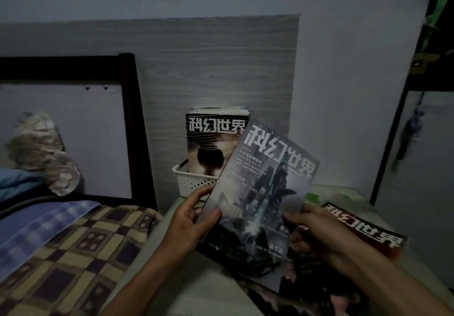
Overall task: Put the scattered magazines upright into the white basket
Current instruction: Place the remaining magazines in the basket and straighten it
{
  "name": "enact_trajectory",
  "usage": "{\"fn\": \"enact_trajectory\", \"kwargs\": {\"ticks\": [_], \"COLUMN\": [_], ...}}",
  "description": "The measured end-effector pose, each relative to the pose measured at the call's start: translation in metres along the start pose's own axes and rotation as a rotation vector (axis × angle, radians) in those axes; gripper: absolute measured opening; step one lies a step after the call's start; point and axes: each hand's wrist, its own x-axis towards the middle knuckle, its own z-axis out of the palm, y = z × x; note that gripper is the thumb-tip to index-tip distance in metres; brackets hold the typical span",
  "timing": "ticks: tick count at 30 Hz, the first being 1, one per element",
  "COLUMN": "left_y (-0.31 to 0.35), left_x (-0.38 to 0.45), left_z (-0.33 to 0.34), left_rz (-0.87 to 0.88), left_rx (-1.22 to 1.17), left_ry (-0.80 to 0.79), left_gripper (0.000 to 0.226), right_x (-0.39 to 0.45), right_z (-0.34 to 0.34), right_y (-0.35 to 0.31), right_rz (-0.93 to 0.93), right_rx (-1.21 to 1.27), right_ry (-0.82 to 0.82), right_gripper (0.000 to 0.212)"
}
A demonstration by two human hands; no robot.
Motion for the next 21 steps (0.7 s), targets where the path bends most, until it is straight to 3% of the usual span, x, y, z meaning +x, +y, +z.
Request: {"fn": "enact_trajectory", "kwargs": {"ticks": [2, 6, 9, 12, 18, 21], "left_y": [0.008, 0.028, 0.031, 0.008, -0.053, -0.059], "left_x": [0.014, 0.078, 0.131, 0.164, 0.176, 0.180], "left_z": [-0.013, -0.035, -0.049, -0.064, -0.088, -0.089], "left_rz": [0.096, 0.302, 0.329, 0.238, 0.078, 0.033], "left_rx": [0.080, 0.324, 0.405, 0.532, 0.976, 1.067], "left_ry": [0.104, 0.361, 0.512, 0.589, 0.478, 0.464], "left_gripper": [0.039, 0.028, 0.016, 0.014, 0.018, 0.018], "right_x": [0.011, 0.041, 0.081, 0.126, 0.190, 0.199], "right_z": [0.017, 0.053, 0.079, 0.095, 0.092, 0.094], "right_y": [-0.011, -0.063, -0.091, -0.087, -0.022, -0.013], "right_rz": [-0.140, -0.571, -0.781, -0.795, -0.649, -0.667], "right_rx": [0.035, -0.046, -0.137, -0.199, -0.424, -0.498], "right_ry": [0.021, 0.102, 0.124, 0.183, 0.348, 0.427], "right_gripper": [0.011, 0.017, 0.019, 0.018, 0.024, 0.020]}}
